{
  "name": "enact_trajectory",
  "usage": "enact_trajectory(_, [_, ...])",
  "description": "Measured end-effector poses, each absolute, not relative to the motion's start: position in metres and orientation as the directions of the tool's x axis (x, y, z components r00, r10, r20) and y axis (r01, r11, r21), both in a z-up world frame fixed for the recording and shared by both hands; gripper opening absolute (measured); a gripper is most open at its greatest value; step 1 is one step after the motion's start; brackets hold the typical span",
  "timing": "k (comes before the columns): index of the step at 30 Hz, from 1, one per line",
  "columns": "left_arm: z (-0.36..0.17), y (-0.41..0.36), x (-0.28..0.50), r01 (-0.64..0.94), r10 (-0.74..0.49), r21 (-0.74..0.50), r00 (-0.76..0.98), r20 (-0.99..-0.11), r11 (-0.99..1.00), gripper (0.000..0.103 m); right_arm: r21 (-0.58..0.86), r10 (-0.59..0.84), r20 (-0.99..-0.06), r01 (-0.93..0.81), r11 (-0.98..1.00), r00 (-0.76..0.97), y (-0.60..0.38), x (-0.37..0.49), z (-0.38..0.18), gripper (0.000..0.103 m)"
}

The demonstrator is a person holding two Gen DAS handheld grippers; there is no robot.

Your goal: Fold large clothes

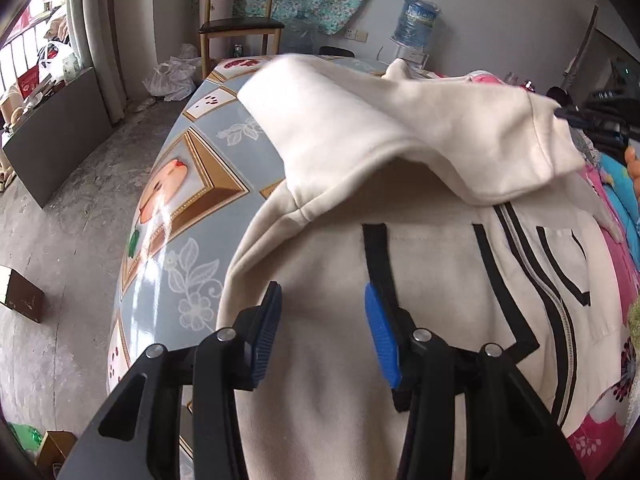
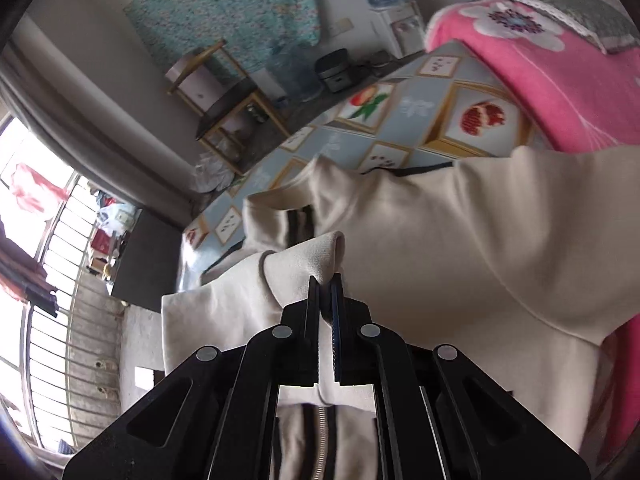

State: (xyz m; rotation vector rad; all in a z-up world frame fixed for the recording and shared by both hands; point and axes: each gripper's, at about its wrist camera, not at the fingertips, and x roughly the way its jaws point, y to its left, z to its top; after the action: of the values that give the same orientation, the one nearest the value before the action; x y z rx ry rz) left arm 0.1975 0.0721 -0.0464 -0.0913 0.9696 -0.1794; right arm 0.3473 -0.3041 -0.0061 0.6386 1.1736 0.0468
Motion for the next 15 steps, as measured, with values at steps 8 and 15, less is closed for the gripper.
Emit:
enact_trajectory(8, [-0.050, 0.086, 0.221, 0.024, -0.145, -0.158, 0.549, -0.823, 0.987, 0.039, 0.508, 0.371, -0.844, 0.359, 0.783, 0.387, -0.345, 0.339, -0.041, 0.005])
enact_trajectory(15, [-0.049, 0.084, 0.217, 0.027, -0.137, -0.145, 0.537, -0.832, 0.989, 0.038, 0.346, 0.219, -0.895, 0.295, 0.890, 0.389, -0.345, 0.334, -0.045, 0.023])
